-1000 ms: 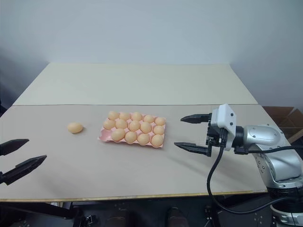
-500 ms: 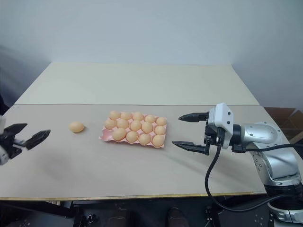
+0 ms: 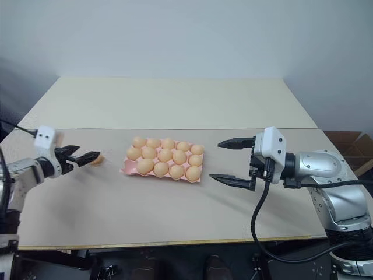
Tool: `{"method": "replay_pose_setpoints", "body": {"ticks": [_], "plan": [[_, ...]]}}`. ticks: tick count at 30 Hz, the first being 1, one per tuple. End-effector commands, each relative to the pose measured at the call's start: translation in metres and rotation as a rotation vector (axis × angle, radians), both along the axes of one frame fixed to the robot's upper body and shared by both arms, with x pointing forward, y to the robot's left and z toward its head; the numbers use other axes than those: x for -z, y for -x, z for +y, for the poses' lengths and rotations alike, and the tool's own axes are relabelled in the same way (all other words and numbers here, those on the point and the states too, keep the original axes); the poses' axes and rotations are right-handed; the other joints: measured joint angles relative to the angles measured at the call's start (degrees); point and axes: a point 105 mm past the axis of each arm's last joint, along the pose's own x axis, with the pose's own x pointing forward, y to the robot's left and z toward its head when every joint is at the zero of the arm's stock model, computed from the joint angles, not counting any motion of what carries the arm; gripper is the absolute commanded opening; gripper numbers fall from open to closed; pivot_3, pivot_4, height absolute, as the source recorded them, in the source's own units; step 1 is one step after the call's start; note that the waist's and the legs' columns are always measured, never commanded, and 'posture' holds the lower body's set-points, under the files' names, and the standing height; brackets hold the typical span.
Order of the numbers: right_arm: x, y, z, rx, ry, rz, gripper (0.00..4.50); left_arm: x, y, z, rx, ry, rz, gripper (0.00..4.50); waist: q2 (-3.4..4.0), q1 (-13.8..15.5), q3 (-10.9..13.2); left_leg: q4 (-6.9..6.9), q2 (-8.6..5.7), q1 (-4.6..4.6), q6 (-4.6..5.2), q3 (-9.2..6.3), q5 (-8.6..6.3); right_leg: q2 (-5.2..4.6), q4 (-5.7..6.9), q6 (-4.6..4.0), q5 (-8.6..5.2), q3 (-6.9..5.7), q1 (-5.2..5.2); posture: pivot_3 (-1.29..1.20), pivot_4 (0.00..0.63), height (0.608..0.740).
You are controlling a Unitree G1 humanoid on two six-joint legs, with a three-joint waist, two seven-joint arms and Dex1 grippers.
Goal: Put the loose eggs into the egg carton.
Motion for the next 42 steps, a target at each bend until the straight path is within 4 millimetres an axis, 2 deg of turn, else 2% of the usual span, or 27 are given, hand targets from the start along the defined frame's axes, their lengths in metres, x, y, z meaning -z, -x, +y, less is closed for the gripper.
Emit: {"method": "replay_pose_setpoints", "body": {"ticks": [1,4,7,11,13,15,17,19,21,24,27,29,35,42], "plan": [[-0.013,0.004,-0.002,0.002,-0.007,-0.049,4.50,-0.001,-0.009,0.003,-0.001,-0.030,-0.012,4.47,0.00,-0.01,0.00,0.00,0.00,0.00,0.00,-0.01,0.00,0.01,0.00,0.07,-0.04,0.00,0.00,0.00,0.150,0.740],[-0.014,0.004,-0.003,0.004,-0.008,-0.053,4.50,0.007,-0.013,0.001,0.015,-0.056,0.012,4.47,-0.01,0.05,-0.01,0.02,0.00,0.00,0.00,-0.01,0.00,0.00,0.01,0.07,-0.03,-0.01,0.02,0.00,0.150,0.740],[-0.014,0.004,-0.003,0.007,-0.008,-0.054,4.50,0.010,-0.015,-0.003,0.034,-0.046,0.015,3.84,-0.02,0.05,-0.01,0.03,-0.01,-0.02,0.00,-0.01,0.00,-0.01,0.00,0.06,-0.02,0.00,0.02,0.00,0.150,0.740],[-0.015,0.004,-0.003,0.008,-0.011,-0.058,4.50,0.015,-0.015,-0.005,0.045,-0.044,0.023,2.53,-0.02,0.06,-0.01,0.02,-0.01,-0.03,0.00,-0.02,0.00,-0.01,0.01,0.06,-0.01,0.00,0.02,0.00,0.150,0.740],[-0.015,0.004,-0.003,0.009,-0.011,-0.059,4.50,0.015,-0.014,-0.004,0.036,-0.043,0.017,2.22,-0.02,0.07,-0.01,0.03,-0.01,-0.02,0.00,-0.03,0.00,-0.01,0.01,0.07,-0.01,0.00,0.02,0.00,0.150,0.740],[-0.015,0.005,-0.003,0.011,-0.010,-0.059,4.50,0.011,-0.011,-0.003,0.038,-0.030,-0.002,2.19,-0.02,0.04,-0.01,0.05,-0.01,-0.03,0.01,-0.03,0.00,-0.01,0.01,0.08,-0.01,0.00,0.03,0.00,0.150,0.740],[-0.015,0.006,-0.004,0.019,-0.008,-0.060,4.50,-0.003,0.000,-0.004,0.071,0.001,-0.042,2.19,-0.02,-0.17,-0.01,0.04,0.00,-0.02,0.00,-0.02,0.00,-0.02,0.01,0.10,-0.01,0.01,0.02,0.00,0.150,0.740],[-0.016,0.007,-0.006,0.025,-0.017,-0.055,4.50,-0.026,0.021,-0.015,0.173,0.059,-0.107,2.19,-0.03,-0.60,-0.01,0.02,0.02,-0.06,0.00,-0.02,0.00,-0.03,0.01,0.05,0.02,0.03,-0.02,0.00,0.150,0.740],[-0.015,0.008,-0.007,0.030,-0.011,-0.053,4.50,-0.042,0.041,-0.032,0.301,0.055,-0.168,2.19,-0.03,-0.67,0.00,-0.01,0.02,-0.10,0.00,-0.04,-0.01,-0.05,0.03,-0.16,0.12,0.03,-0.07,0.00,0.150,0.740],[-0.012,0.008,-0.007,0.031,-0.005,-0.045,4.50,-0.053,0.052,-0.061,0.427,0.086,-0.196,2.19,-0.03,-0.12,0.00,0.00,0.01,-0.06,0.00,-0.07,-0.01,-0.07,0.02,-0.06,0.05,0.00,-0.02,0.00,0.150,0.740],[-0.011,0.008,-0.003,0.021,-0.006,-0.044,4.50,-0.053,0.052,-0.090,0.532,0.111,-0.184,2.19,-0.02,0.36,-0.01,0.08,-0.02,0.09,0.00,-0.07,0.00,-0.09,0.02,0.02,-0.12,-0.01,0.15,0.00,0.150,0.740],[-0.011,0.008,-0.003,0.019,-0.008,-0.046,4.50,-0.046,0.046,-0.101,0.543,0.103,-0.161,2.19,-0.03,0.37,-0.01,0.10,-0.03,0.15,0.00,-0.05,0.00,-0.08,0.02,-0.16,-0.23,0.00,0.21,0.00,0.150,0.740],[-0.012,0.011,-0.004,0.032,-0.012,-0.050,4.50,-0.023,0.030,-0.105,0.505,0.047,-0.087,2.19,-0.04,-0.33,-0.01,0.03,-0.01,0.03,0.01,-0.05,0.00,0.05,0.00,0.15,-0.03,0.09,0.07,0.00,0.150,0.740],[-0.011,0.014,-0.004,0.052,-0.020,-0.053,4.50,-0.024,0.024,-0.101,0.497,0.032,-0.085,4.34,-0.04,-0.18,-0.01,0.07,-0.02,0.01,0.02,-0.07,0.00,0.01,0.00,0.17,-0.04,0.07,0.08,0.00,0.150,0.740]]}}
